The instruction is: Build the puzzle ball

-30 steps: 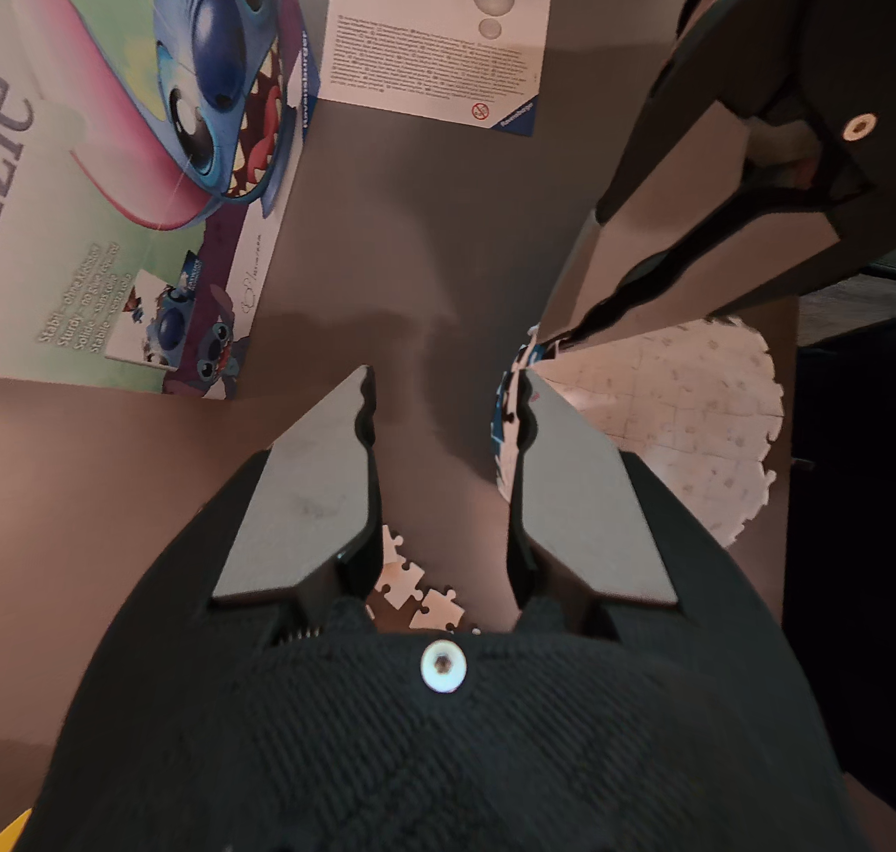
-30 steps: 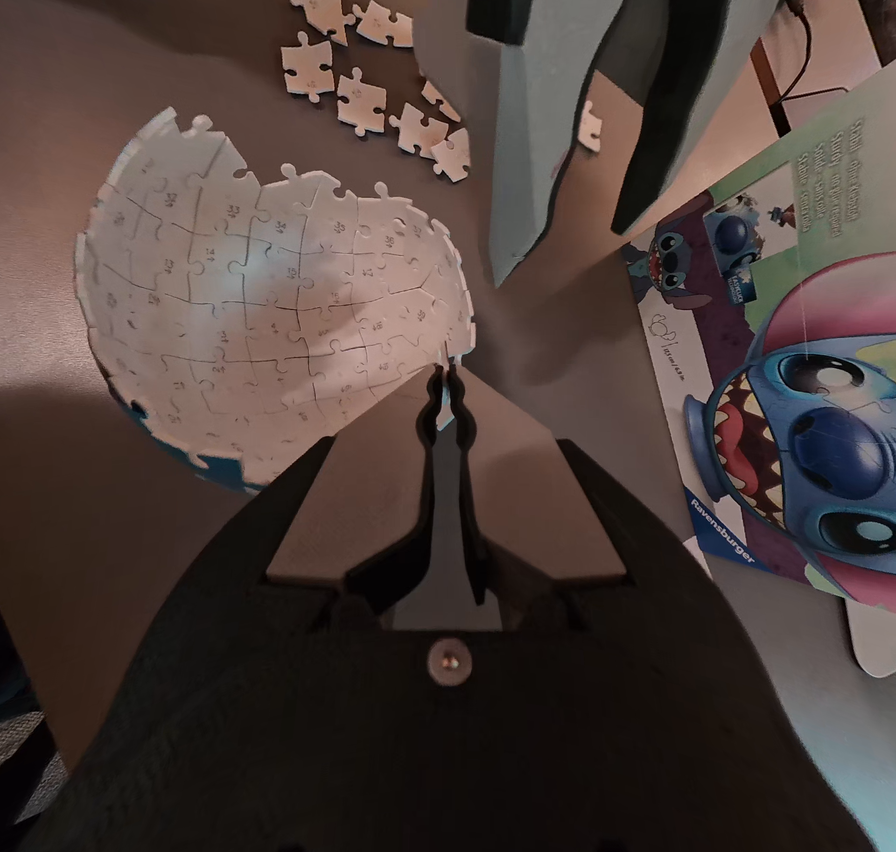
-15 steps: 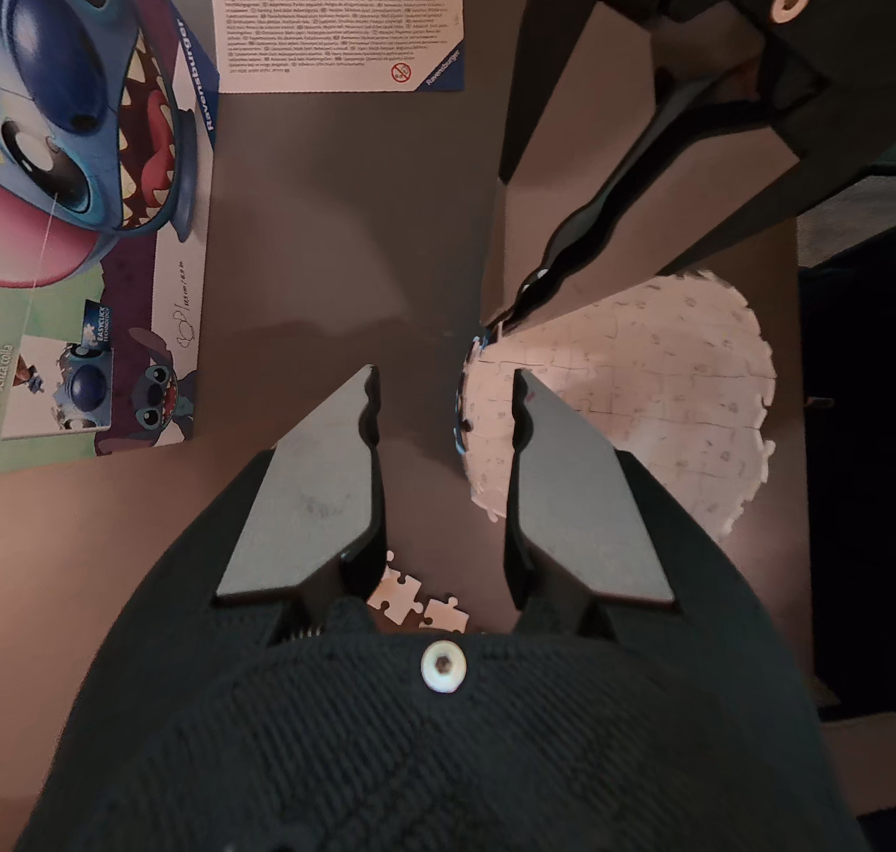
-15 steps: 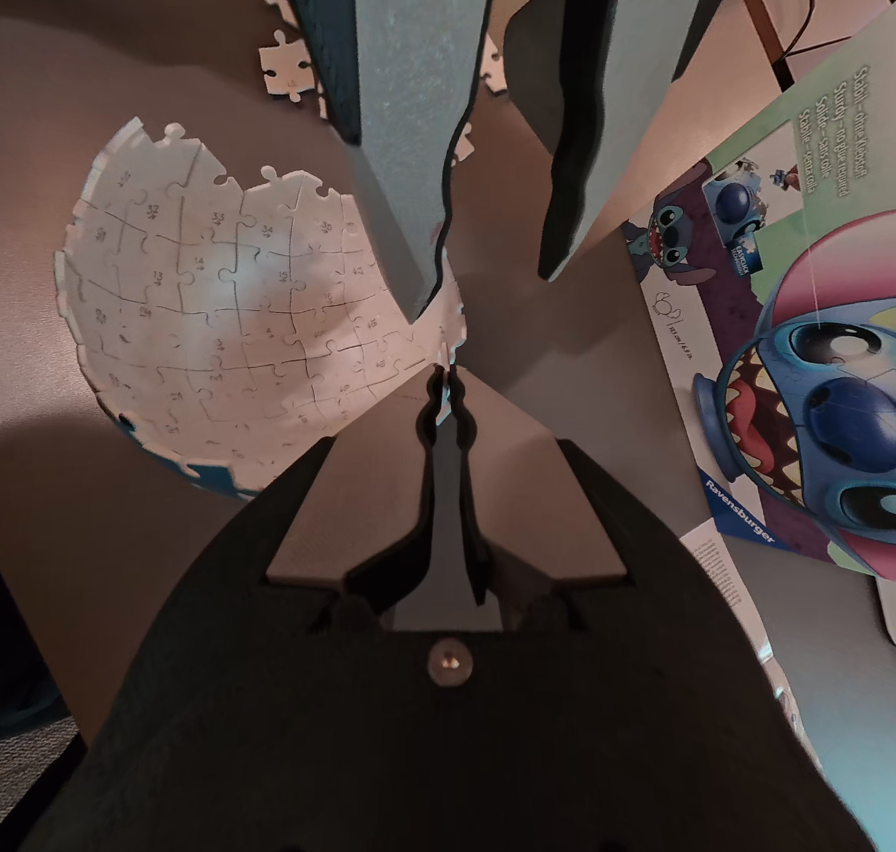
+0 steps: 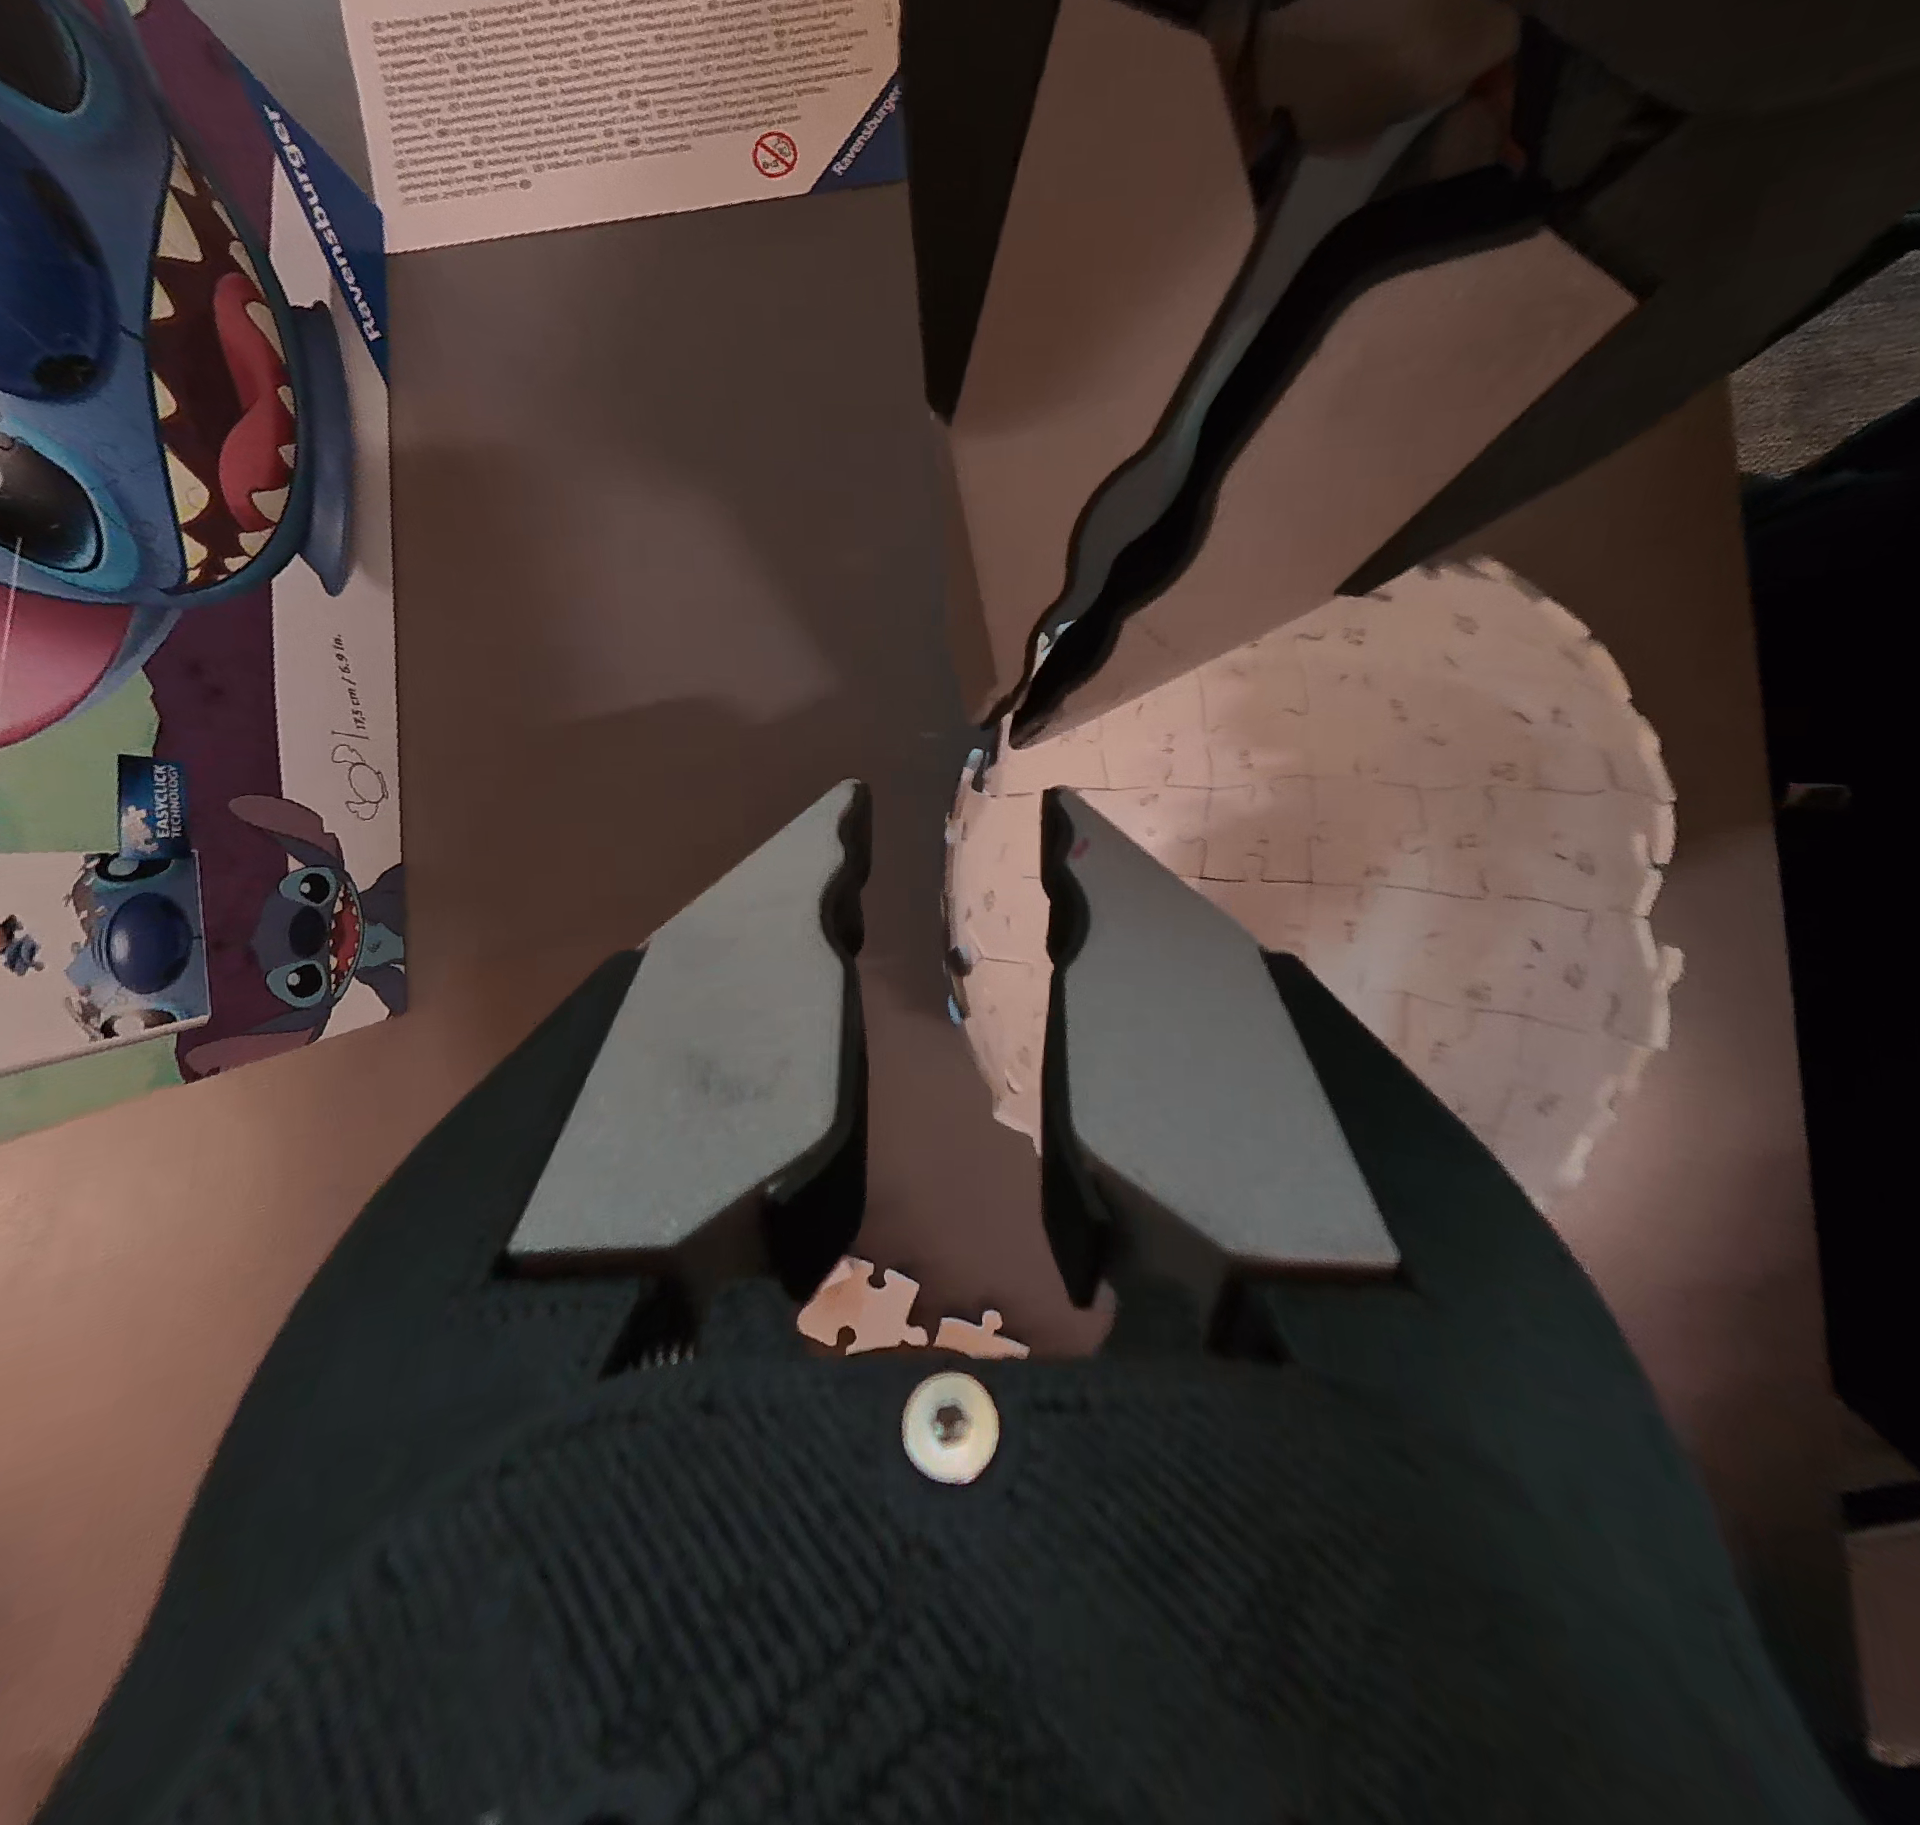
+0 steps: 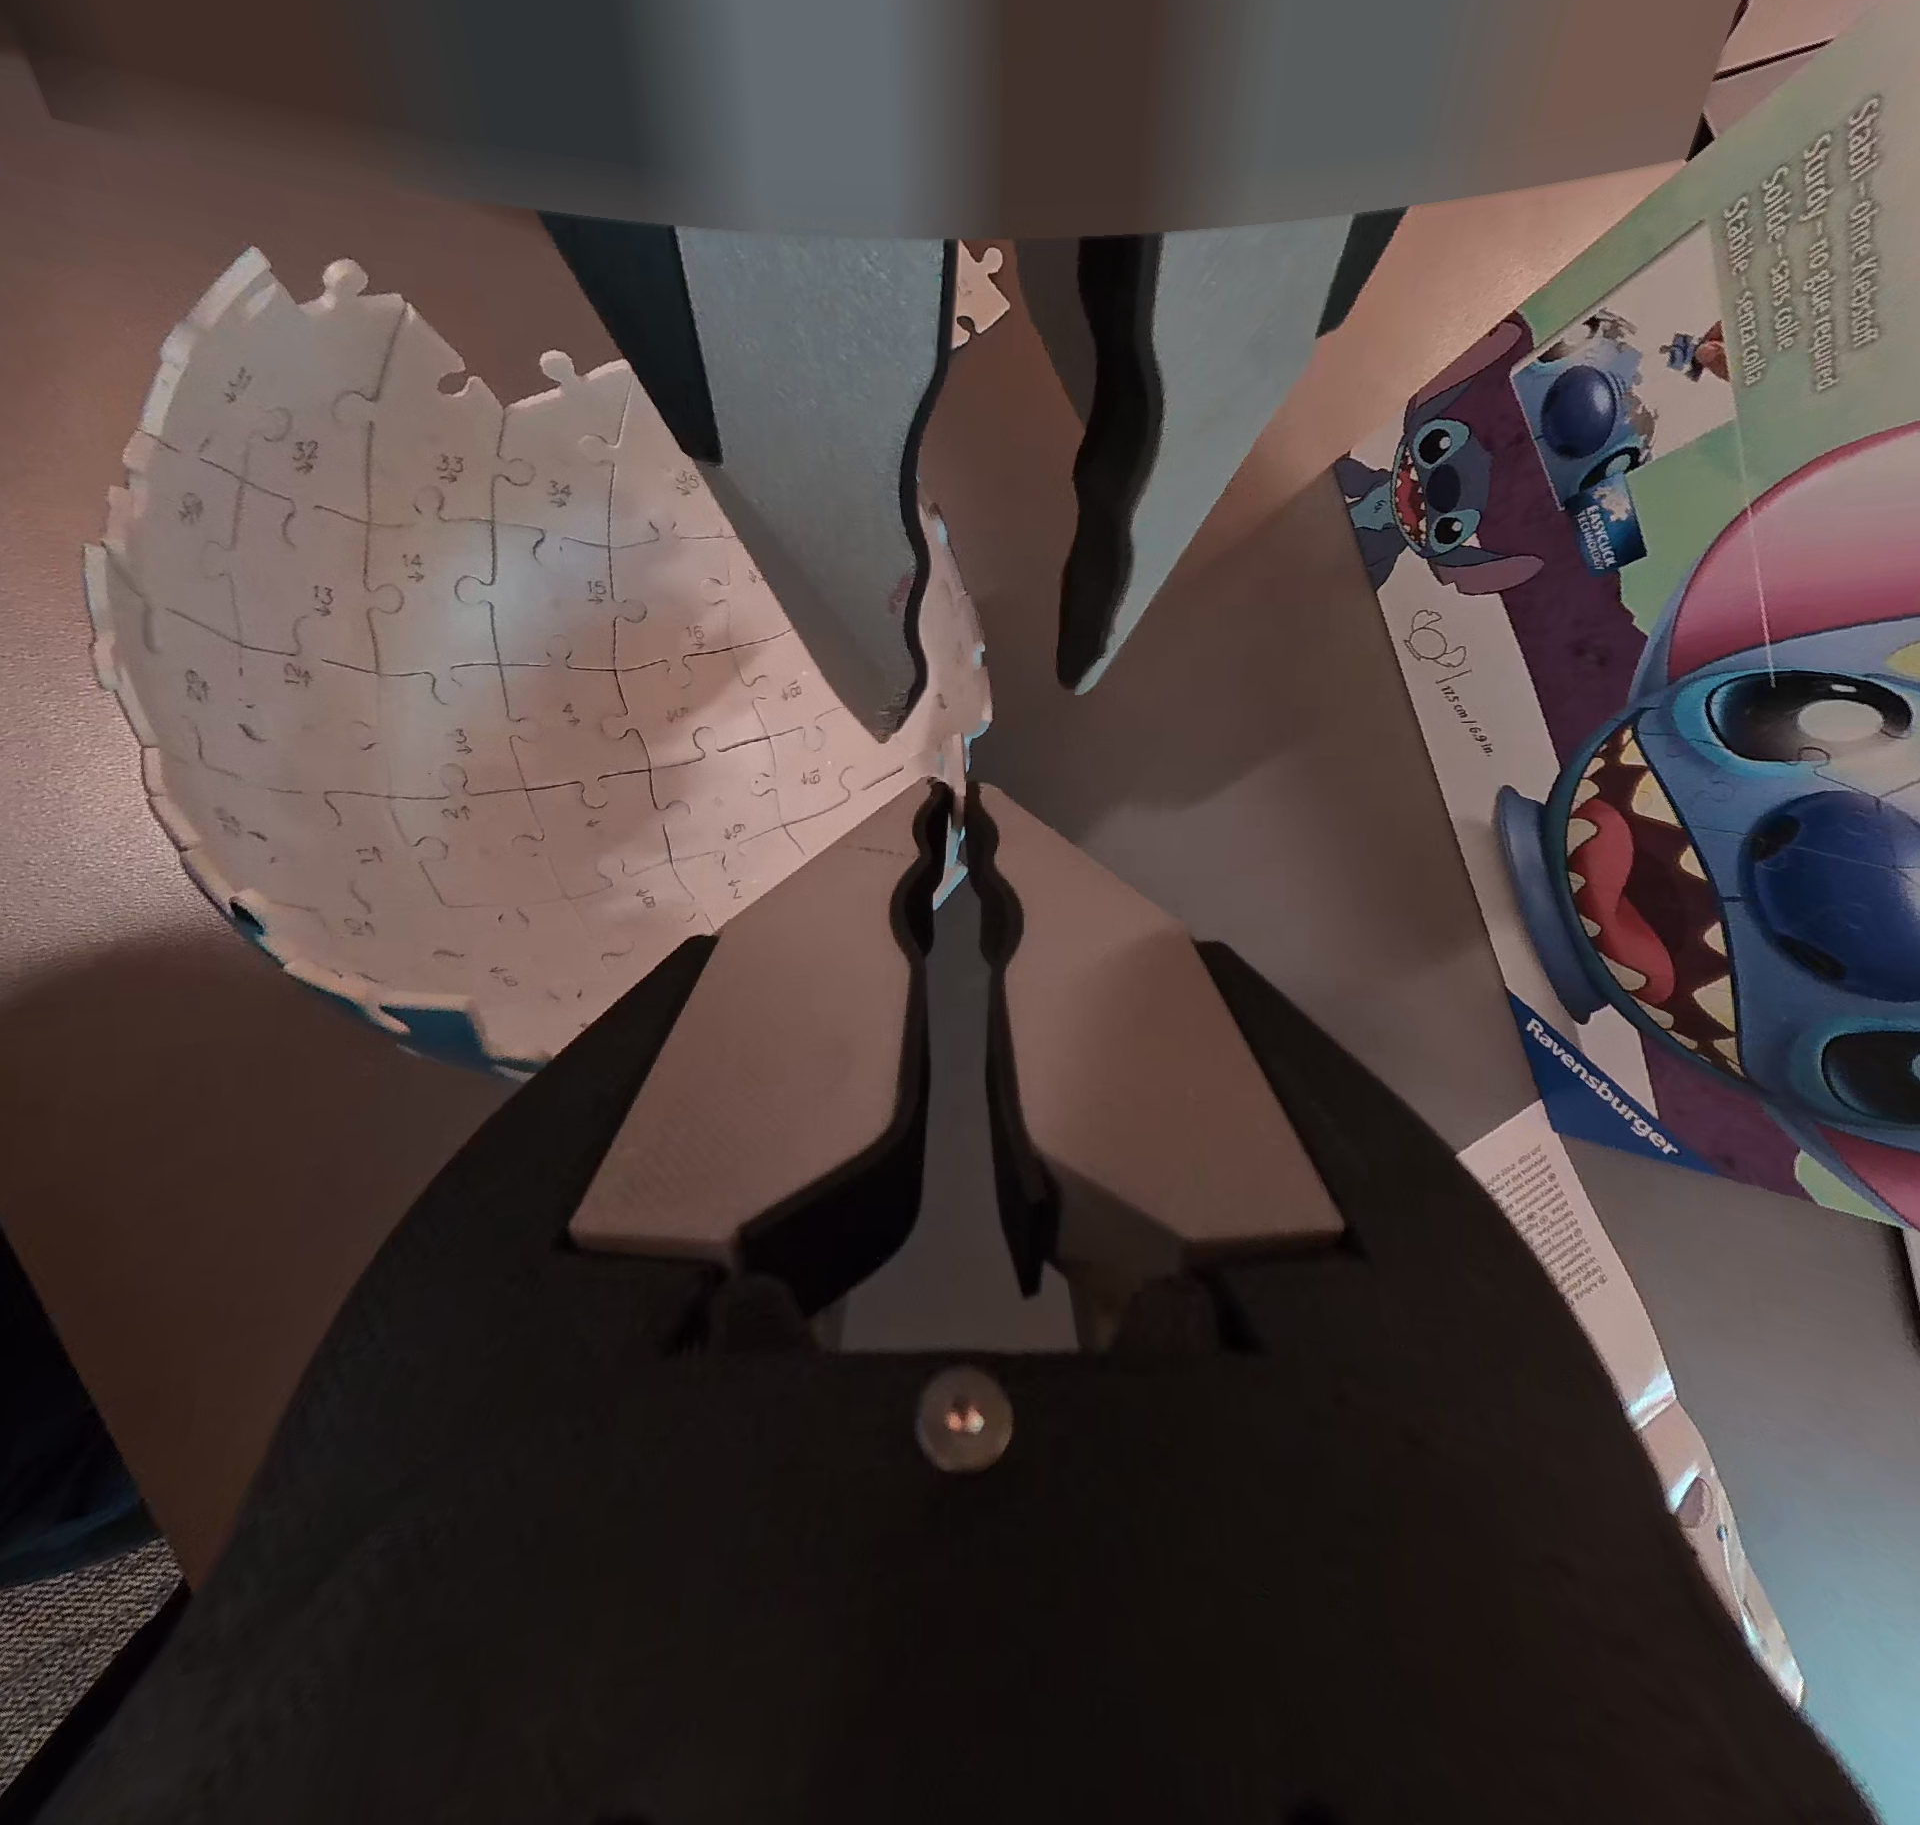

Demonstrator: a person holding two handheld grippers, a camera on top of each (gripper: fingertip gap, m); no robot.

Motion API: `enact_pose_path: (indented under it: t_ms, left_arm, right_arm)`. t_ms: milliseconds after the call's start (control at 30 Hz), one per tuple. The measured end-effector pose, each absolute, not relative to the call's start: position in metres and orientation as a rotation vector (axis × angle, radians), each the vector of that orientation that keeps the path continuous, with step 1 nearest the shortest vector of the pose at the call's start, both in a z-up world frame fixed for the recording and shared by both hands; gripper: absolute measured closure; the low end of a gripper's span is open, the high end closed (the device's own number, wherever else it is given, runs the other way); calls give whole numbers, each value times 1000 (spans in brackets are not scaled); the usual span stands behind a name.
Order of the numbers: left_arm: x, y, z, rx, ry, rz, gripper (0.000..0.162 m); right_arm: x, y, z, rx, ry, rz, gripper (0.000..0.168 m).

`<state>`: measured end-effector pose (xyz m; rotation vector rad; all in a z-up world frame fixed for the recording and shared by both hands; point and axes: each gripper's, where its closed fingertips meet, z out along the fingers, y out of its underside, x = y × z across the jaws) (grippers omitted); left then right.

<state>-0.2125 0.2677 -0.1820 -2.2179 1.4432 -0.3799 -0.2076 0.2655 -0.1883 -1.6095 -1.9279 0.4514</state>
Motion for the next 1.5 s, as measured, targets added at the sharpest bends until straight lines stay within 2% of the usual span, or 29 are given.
enact_pose_path:
  t_ms: [1133, 1500]
  left_arm:
    - [-207, 269, -192, -2206, 1516, -416, 153]
    - [-206, 269, -192, -2202, 1511, -425, 153]
  right_arm:
    - [-208, 270, -187, -1609, -1908, 467, 168]
    - [-209, 270, -189, -1599, -1911, 477, 168]
